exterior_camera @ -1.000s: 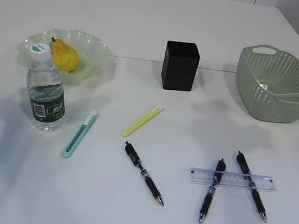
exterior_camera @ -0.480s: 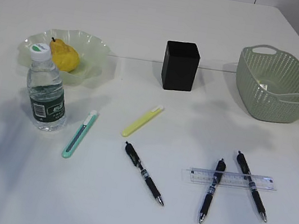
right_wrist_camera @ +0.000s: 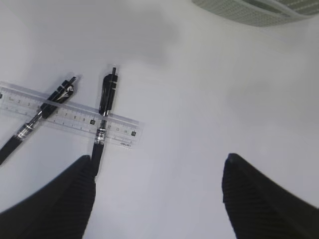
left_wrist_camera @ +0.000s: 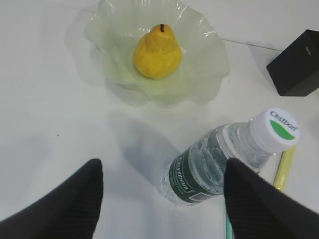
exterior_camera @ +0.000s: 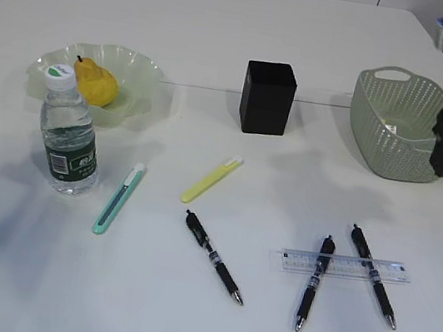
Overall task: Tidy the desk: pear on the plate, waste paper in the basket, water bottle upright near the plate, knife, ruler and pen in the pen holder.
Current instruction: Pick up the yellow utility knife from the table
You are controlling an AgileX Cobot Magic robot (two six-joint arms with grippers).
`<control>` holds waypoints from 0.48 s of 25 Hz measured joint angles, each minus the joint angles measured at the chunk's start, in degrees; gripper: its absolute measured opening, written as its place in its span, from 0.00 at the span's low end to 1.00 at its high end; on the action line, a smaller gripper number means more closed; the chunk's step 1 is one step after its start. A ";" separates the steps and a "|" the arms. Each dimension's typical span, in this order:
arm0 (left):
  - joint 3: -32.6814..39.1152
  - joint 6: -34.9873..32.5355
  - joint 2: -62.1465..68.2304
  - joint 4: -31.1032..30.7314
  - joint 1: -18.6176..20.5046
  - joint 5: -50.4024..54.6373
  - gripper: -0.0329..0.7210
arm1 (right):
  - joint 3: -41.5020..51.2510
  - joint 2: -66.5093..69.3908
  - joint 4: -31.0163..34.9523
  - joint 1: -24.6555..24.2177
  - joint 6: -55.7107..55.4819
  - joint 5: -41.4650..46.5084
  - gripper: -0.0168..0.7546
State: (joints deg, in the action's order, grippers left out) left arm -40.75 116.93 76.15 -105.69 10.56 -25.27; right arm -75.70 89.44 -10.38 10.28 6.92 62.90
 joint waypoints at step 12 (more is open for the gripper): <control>0.00 -0.95 -0.67 0.00 0.00 -1.05 0.76 | -0.04 8.17 6.96 1.67 15.63 0.32 0.77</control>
State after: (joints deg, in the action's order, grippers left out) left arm -40.75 115.98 75.48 -105.69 10.56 -26.32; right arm -75.74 97.61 -3.42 11.95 22.55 63.22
